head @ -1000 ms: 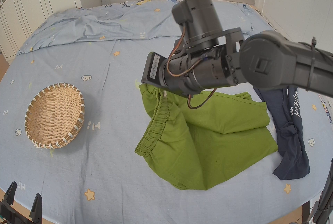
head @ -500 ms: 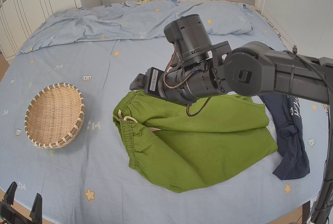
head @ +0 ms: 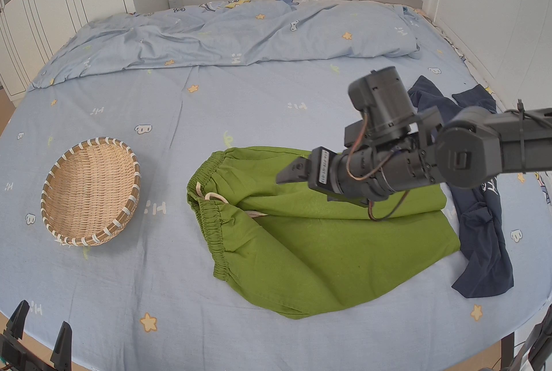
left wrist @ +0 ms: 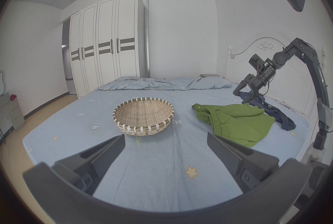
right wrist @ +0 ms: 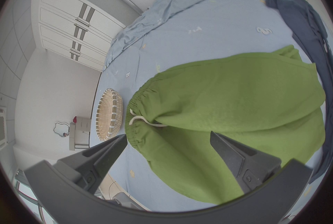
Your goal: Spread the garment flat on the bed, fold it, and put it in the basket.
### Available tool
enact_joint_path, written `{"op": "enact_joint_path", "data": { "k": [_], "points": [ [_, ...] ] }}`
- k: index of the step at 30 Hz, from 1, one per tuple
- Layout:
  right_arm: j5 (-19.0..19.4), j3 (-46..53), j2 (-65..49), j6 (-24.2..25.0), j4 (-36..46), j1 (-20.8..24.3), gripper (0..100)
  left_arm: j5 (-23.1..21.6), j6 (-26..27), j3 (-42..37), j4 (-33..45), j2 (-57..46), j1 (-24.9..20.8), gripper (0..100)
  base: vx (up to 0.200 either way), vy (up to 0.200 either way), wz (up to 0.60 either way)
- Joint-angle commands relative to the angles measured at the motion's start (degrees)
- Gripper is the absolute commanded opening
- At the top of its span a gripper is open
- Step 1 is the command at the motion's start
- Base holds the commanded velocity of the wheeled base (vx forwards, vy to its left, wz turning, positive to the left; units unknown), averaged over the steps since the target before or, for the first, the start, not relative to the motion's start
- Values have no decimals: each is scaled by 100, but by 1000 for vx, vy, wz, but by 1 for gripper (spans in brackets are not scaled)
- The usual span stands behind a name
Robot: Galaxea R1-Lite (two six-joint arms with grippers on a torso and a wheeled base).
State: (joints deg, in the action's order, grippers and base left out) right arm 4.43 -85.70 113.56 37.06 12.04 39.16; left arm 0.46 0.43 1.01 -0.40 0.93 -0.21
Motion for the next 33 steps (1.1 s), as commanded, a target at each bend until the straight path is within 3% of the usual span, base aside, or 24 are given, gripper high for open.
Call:
{"op": "enact_joint_path", "data": {
  "k": [1,5,8,9,11,12,14,19,20,22,23,27,31,33],
  "points": [
    [1500,4501,-2039,-6,-3375,-1437,100,-372,-227,1604,40,575,-190,100,0,0,0],
    [1702,5195,-2101,-6,-4316,-1622,100,-653,-728,2412,691,1938,-665,100,0,0,0],
    [1711,5485,-2101,-6,-4729,-1701,100,-1259,-1264,2465,576,3071,-1131,100,0,0,0],
    [1702,5590,-2101,-6,-4834,-1727,100,-1532,-1844,2465,313,3687,-1359,100,0,0,0],
    [1702,5617,-2101,-6,-4852,-1727,100,-1611,-2047,2448,190,3862,-1421,100,0,0,0],
    [1693,5696,-2109,-15,-4869,-1754,100,-1918,-3022,2360,-654,4759,-1535,100,0,0,0],
    [1693,5705,-2109,-15,-4861,-1841,100,-2173,-3347,2131,-1304,5409,-1526,100,0,0,0],
    [1711,5705,-2101,-23,-4834,-2035,100,-3175,-3312,1252,-3396,7475,-1491,100,0,0,0],
    [1711,5731,-2074,-23,-4826,-2061,100,-3448,-3216,1006,-4064,8178,-1491,100,0,0,0],
    [1711,5766,-2057,-23,-4826,-2070,100,-3562,-3128,910,-4346,8468,-1482,100,0,0,0],
    [1711,5837,-2048,-32,-4869,-2087,100,-3817,-2855,787,-5057,9233,-1473,100,0,0,0],
    [1711,5757,-2039,-32,-4869,-2184,100,-3940,-2512,699,-6235,10533,-1535,100,0,0,0],
    [1711,5740,-2013,-32,-4869,-2175,100,-3922,-2433,839,-6929,11570,-1535,100,0,0,0],
    [1711,5749,-2013,-58,-4869,-2149,100,-3940,-2425,734,-7782,12247,-1535,100,0,0,0]
  ]
}}
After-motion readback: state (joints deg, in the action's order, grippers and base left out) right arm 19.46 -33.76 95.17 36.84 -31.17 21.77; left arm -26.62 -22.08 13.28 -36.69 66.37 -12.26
